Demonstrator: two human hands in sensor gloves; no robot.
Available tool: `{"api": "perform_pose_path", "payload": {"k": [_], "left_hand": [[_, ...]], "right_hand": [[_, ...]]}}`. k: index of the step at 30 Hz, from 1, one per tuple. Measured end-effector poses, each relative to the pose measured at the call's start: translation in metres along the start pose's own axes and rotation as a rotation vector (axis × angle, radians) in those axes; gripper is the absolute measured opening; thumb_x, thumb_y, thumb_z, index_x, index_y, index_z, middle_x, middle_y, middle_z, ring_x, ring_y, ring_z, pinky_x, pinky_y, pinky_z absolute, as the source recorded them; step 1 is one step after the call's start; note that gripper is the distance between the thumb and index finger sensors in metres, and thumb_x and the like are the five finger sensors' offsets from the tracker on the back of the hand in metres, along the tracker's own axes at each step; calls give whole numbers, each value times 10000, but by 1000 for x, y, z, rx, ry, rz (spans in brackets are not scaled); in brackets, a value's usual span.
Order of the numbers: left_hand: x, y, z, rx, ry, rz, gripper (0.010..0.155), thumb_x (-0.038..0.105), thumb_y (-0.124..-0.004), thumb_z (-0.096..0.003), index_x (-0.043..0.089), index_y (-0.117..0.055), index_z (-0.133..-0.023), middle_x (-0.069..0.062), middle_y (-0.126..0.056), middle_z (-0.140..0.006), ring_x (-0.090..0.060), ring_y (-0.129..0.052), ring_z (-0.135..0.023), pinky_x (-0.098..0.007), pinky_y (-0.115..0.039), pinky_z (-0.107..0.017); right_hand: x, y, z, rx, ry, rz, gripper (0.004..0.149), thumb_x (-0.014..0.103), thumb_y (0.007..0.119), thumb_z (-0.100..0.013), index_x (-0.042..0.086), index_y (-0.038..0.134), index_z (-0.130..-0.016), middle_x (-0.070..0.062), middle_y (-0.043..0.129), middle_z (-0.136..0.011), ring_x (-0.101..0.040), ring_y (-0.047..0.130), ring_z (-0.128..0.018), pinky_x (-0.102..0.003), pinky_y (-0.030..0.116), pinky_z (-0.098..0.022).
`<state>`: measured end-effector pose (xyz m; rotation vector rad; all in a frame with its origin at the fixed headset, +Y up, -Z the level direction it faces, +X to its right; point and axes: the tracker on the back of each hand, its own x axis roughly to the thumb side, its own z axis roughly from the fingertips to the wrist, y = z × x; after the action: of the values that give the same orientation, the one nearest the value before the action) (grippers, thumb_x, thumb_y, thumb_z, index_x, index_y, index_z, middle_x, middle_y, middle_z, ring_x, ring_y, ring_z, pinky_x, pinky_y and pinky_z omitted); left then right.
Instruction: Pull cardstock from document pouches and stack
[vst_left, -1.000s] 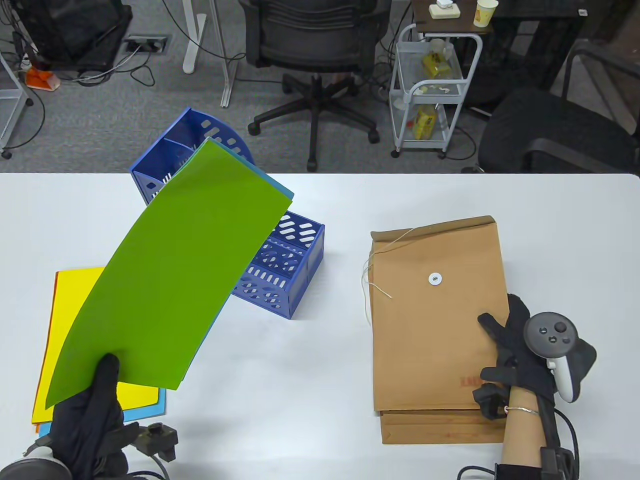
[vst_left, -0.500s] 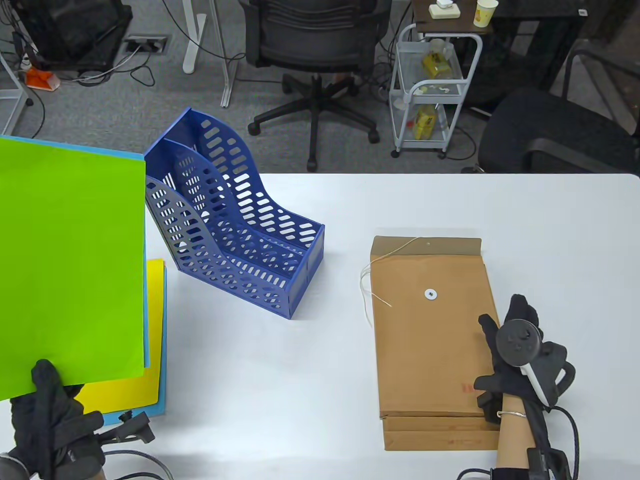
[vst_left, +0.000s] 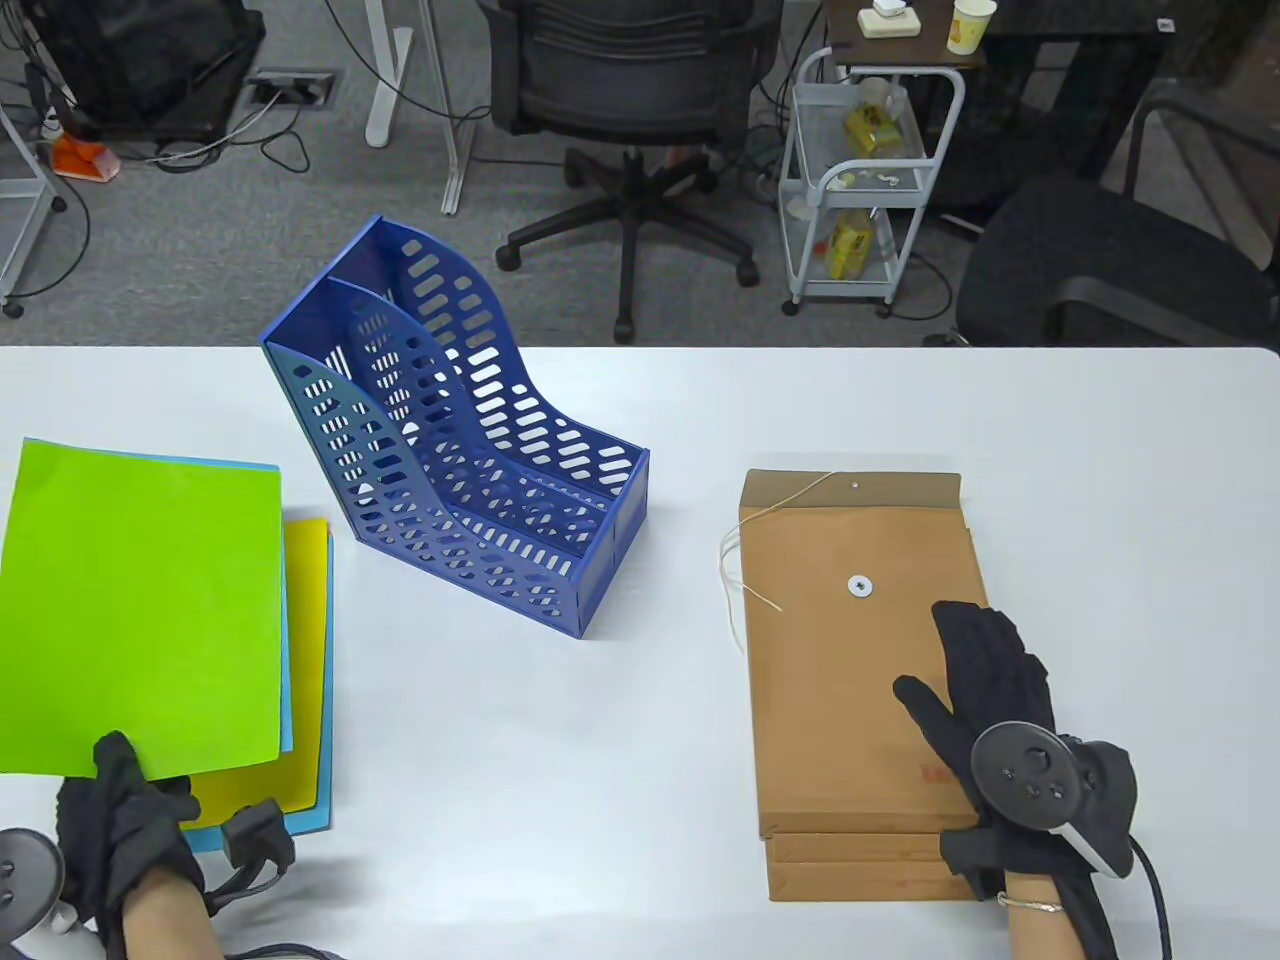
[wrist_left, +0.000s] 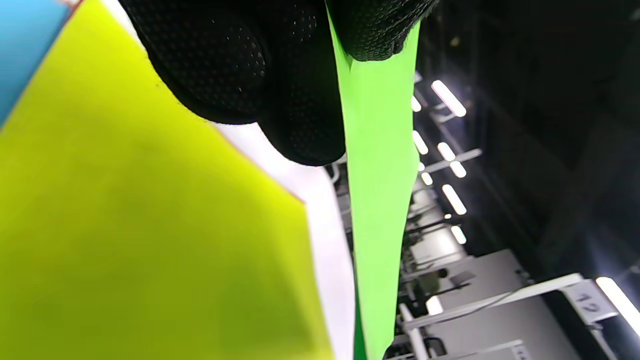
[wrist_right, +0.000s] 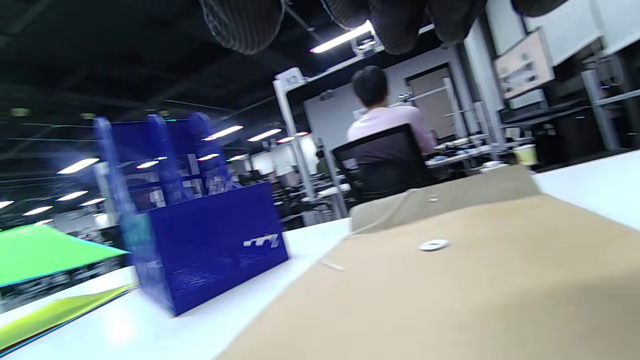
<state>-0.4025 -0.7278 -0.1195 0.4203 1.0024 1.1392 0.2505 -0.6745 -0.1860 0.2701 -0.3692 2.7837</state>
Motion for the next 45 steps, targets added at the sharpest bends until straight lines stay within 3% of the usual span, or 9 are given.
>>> {"api": "perform_pose_path", "payload": {"k": [11,15,20,24,30,33,35,41,45], "left_hand": [[-18,-7,-8,-75,163,-25,512,242,-677,-689,-66,-568,-1083,-285,-799,-939,-303,-919,-711,-523,-790,-527],[-13,-11,2,-87,165,-43,726,247,-680,-690,-176,-294,-1136,-464,-471,-1077,-525,-690,-889,-688,-628,-594],[14,-18,22,-47,56,-147,910,299,-689,-690,-264,-88,-1075,-587,-105,-1037,-732,-314,-920,-800,-448,-592],[48,-19,40,12,-130,-330,1004,356,-676,-696,-257,38,-1045,-579,119,-958,-760,-51,-858,-851,-274,-558],[98,-37,75,3,-543,-536,980,398,-668,-694,-188,6,-1098,-540,111,-1006,-734,-43,-893,-850,-243,-576],[107,-57,95,-112,-772,-581,914,445,-675,-680,-92,-120,-1168,-462,-26,-1132,-672,-152,-993,-822,-313,-644],[108,-76,112,-272,-950,-592,887,487,-671,-670,-22,-172,-1198,-384,-158,-1208,-609,-255,-1064,-796,-370,-689],[97,-124,144,-727,-1190,-661,840,538,-668,-639,133,-229,-1230,-222,-287,-1290,-495,-342,-1155,-763,-400,-761],[86,-145,159,-768,-1284,-732,826,561,-651,-626,152,-261,-1229,-194,-332,-1294,-475,-360,-1161,-757,-402,-765]], "right_hand": [[48,14,29,40,-192,-55,724,536,514,-712,120,269,-1251,-209,426,-1256,-508,408,-1146,-698,404,-761],[48,25,31,48,-189,-45,728,537,519,-709,117,269,-1249,-219,422,-1254,-518,405,-1142,-701,408,-757],[49,29,33,77,-190,-33,736,536,523,-709,109,265,-1250,-231,411,-1254,-527,396,-1139,-704,403,-756],[51,28,34,59,-203,-31,734,538,524,-708,112,268,-1249,-228,413,-1254,-524,398,-1140,-704,401,-757],[54,32,33,82,-205,-35,736,540,523,-707,114,268,-1250,-229,413,-1255,-526,396,-1141,-705,401,-756],[56,34,34,88,-208,-34,737,541,521,-707,113,266,-1250,-226,411,-1255,-524,399,-1141,-704,401,-757],[56,36,34,99,-203,-38,737,544,520,-705,116,266,-1249,-222,413,-1256,-524,398,-1142,-705,401,-756],[50,43,34,128,-182,-40,740,548,516,-703,119,260,-1248,-223,406,-1257,-521,392,-1144,-709,396,-755],[51,51,34,172,-188,-53,747,553,515,-698,118,256,-1247,-219,406,-1257,-518,391,-1146,-711,391,-755]]}}
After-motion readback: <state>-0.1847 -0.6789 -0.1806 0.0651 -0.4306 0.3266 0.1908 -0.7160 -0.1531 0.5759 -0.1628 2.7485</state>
